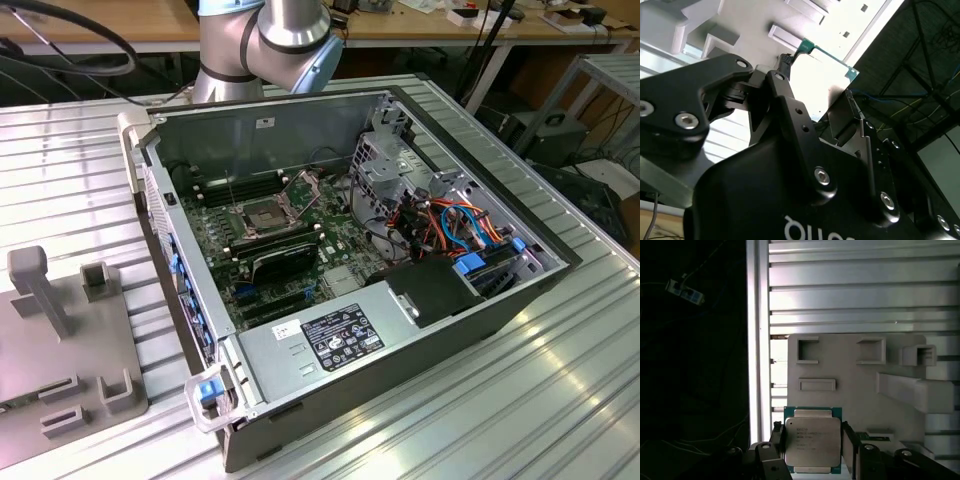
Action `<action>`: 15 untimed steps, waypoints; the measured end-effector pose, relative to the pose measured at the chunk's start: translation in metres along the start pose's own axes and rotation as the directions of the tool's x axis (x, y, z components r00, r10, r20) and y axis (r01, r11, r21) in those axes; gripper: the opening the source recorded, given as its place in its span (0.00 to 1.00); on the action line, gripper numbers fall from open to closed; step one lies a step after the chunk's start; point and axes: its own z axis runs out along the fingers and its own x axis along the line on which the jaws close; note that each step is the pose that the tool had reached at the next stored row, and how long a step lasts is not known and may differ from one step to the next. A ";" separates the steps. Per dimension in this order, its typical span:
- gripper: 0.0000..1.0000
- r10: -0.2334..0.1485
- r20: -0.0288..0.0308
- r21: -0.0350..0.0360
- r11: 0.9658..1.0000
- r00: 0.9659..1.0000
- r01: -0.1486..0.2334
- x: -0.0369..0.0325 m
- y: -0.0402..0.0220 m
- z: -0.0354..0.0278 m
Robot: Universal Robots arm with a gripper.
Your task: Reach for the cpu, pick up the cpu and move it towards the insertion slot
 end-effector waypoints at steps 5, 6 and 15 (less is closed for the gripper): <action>0.55 0.000 0.000 0.000 1.000 1.000 0.000 0.0002 0.0001 -0.0033; 0.55 0.000 0.000 0.000 1.000 1.000 0.000 0.0002 0.0001 -0.0039; 0.55 0.000 0.000 0.000 1.000 1.000 0.000 0.0006 0.0003 -0.0127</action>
